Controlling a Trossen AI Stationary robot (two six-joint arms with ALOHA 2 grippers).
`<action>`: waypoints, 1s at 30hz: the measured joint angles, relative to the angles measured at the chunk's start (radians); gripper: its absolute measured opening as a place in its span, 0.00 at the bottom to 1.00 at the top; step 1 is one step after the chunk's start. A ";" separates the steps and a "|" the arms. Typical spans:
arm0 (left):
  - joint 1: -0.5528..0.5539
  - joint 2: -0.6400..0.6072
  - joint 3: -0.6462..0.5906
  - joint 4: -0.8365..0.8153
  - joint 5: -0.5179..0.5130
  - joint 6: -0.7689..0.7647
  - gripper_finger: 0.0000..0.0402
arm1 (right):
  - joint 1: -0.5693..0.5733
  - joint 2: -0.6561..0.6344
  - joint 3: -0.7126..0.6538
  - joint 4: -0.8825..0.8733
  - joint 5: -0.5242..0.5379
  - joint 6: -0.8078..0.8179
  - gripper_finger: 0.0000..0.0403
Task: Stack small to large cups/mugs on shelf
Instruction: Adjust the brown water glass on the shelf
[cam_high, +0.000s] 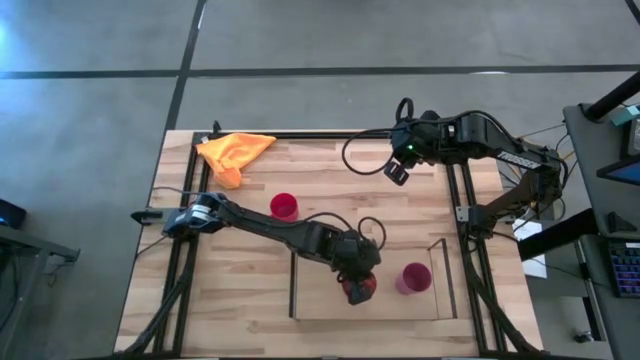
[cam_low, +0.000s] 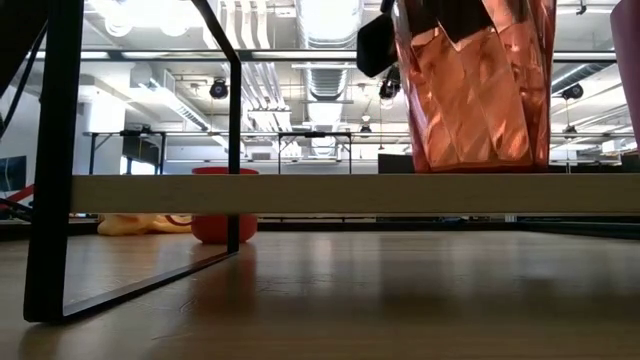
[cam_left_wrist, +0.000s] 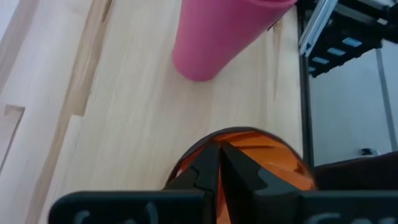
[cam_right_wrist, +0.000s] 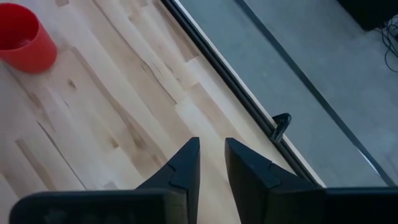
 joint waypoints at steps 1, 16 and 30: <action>0.002 0.000 0.000 0.010 0.000 0.000 0.00 | 0.000 0.000 0.000 0.005 0.000 0.000 0.17; 0.025 0.000 0.000 0.029 0.000 0.022 0.00 | 0.000 0.000 0.000 0.015 0.000 0.000 0.18; 0.034 0.000 0.000 0.029 0.000 0.029 0.00 | 0.000 0.000 0.000 0.016 0.000 0.000 0.19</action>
